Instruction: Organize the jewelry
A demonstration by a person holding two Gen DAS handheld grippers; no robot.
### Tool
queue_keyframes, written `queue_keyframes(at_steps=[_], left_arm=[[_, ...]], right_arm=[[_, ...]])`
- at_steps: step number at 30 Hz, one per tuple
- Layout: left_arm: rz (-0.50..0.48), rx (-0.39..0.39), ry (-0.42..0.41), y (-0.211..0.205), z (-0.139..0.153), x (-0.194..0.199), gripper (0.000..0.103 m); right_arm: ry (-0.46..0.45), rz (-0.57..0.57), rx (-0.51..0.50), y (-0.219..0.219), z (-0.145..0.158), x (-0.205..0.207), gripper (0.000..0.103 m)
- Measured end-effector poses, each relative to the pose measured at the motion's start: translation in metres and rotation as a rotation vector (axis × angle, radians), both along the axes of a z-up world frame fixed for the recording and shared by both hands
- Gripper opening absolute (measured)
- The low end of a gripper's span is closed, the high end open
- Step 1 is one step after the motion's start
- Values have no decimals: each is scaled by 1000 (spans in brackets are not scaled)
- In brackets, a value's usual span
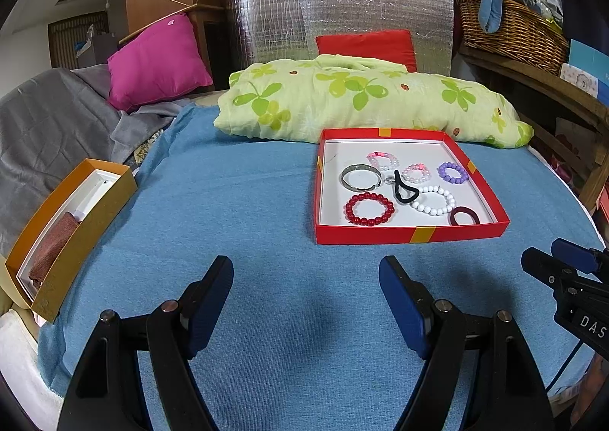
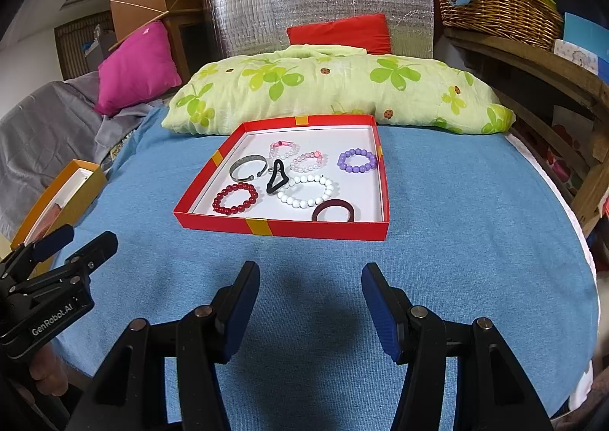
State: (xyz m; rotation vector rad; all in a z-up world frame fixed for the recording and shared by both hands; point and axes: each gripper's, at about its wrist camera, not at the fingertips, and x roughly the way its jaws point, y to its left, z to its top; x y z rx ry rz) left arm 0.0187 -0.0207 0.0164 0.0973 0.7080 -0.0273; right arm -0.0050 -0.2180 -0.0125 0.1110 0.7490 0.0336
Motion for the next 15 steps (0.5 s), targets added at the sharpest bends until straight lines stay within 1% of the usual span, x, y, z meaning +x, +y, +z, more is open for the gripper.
queue_keyframes(at_steps=[15], left_arm=[[-8, 3, -3, 1, 1, -1, 80]], right_arm=[[0, 0, 0, 0, 0, 0, 60]])
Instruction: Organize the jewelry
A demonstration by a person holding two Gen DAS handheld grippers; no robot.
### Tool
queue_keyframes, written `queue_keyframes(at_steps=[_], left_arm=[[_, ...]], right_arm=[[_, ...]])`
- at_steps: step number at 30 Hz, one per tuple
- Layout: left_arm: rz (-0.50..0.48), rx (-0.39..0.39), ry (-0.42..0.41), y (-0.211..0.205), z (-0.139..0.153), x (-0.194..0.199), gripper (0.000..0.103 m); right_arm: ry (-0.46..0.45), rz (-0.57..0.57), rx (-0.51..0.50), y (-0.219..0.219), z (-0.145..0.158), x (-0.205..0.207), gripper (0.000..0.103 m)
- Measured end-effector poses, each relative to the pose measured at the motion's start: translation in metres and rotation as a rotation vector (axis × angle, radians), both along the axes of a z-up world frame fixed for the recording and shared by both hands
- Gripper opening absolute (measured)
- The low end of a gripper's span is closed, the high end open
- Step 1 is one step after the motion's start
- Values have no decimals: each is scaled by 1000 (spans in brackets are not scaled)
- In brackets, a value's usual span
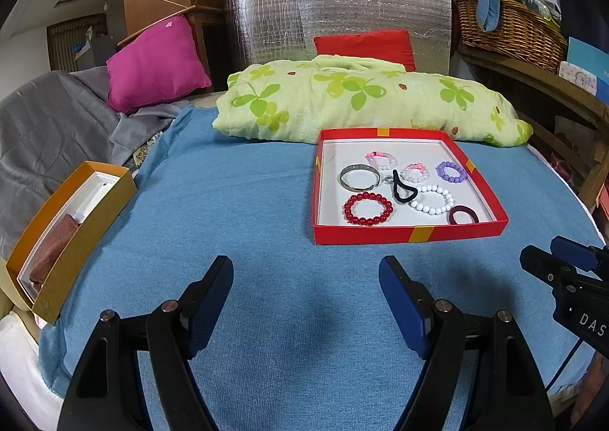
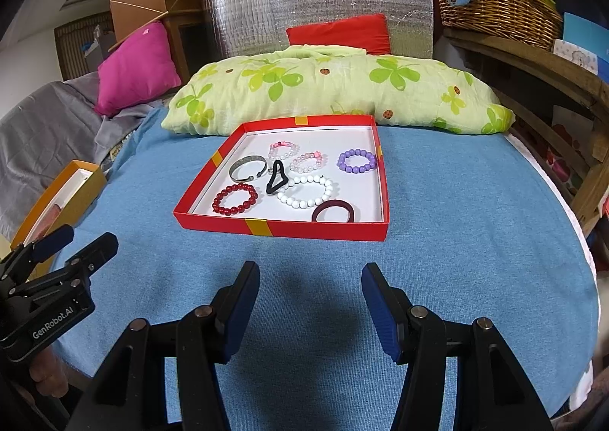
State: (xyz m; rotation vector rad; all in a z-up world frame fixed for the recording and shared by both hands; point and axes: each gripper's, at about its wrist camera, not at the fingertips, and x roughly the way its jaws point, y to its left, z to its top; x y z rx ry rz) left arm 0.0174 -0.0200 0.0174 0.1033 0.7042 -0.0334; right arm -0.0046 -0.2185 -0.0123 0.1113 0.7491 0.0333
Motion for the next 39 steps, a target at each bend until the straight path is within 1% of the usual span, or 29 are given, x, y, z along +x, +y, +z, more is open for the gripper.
queue_keyframes(at_steps=[39], left_arm=[[-3, 4, 3, -2, -3, 1, 80]], right_arm=[[0, 1, -1, 0, 0, 1, 60]])
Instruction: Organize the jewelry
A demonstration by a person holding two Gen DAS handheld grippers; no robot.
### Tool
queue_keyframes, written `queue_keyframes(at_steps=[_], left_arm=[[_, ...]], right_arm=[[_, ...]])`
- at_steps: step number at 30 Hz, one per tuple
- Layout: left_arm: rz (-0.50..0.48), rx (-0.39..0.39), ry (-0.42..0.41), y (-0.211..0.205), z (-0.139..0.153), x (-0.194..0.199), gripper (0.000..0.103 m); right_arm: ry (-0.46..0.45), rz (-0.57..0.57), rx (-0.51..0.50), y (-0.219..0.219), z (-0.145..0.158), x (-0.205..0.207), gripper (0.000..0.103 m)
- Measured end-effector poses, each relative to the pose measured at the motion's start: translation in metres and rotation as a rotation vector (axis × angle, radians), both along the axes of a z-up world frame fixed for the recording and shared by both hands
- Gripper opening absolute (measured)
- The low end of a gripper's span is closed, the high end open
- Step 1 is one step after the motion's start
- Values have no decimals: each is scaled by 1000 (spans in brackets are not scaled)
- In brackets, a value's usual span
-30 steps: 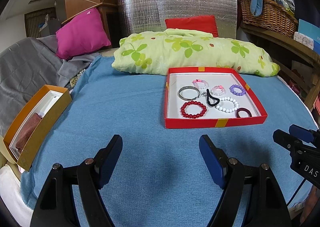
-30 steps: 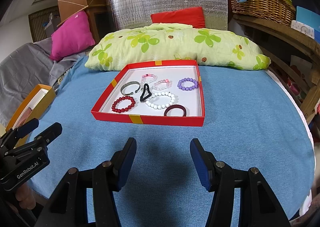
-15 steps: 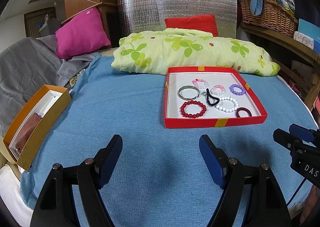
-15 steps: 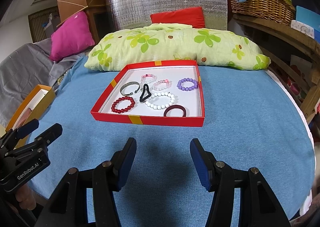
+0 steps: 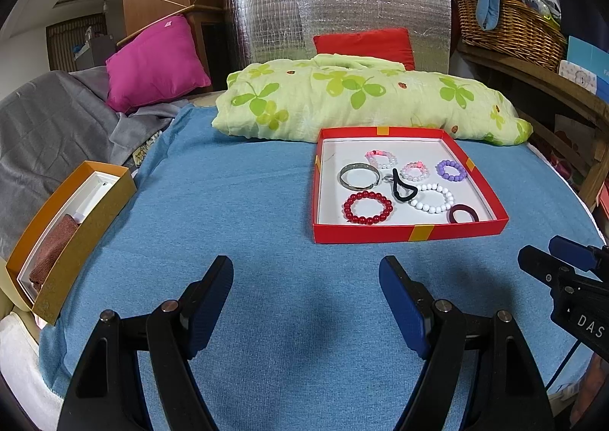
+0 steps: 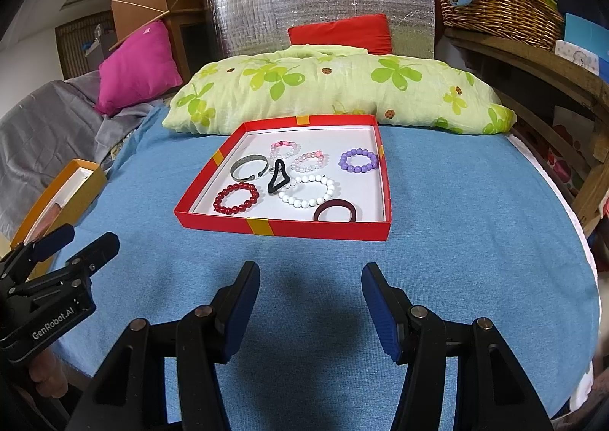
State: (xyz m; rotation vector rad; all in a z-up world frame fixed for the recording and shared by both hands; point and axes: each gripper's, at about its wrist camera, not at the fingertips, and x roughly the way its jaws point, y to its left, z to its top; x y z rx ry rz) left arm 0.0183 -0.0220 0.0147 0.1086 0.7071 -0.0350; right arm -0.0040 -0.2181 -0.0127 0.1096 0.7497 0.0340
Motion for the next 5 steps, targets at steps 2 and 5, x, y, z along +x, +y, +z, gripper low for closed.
queue_keyframes(at_steps=[2, 5], left_arm=[[-13, -7, -6, -1, 0, -1, 80], [-19, -11, -29, -2, 3, -4, 80]], right_arm=[[0, -1, 0, 0, 0, 0, 60], [-1, -2, 1, 0, 0, 0, 60]])
